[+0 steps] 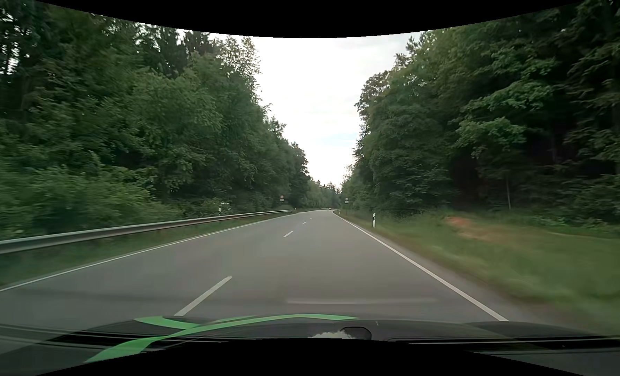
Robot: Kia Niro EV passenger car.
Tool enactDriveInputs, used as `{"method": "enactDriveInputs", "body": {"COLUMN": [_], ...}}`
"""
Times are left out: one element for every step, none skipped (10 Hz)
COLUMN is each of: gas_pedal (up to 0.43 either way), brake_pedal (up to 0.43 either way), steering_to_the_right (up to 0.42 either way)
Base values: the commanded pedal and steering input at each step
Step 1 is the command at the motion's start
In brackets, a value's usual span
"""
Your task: Follow the waypoints while adhering to traffic rules and regulations
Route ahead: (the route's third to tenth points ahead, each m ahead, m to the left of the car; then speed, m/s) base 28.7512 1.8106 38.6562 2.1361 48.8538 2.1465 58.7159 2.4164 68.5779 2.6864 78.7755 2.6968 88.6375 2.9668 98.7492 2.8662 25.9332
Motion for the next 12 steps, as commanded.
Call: {"method": "enactDriveInputs", "body": {"gas_pedal": [0.22, 0.22, 0.228, 0.228, 0.24, 0.24, 0.24, 0.24, 0.24, 0.24, 0.24, 0.248], "brake_pedal": [0.0, 0.0, 0.0, 0.0, 0.0, 0.0, 0.0, 0.0, 0.0, 0.0, 0.0, 0.0], "steering_to_the_right": [-0.003, -0.003, -0.003, -0.003, -0.003, -0.003, -0.004, -0.003, -0.003, -0.003, -0.002, -0.002]}}
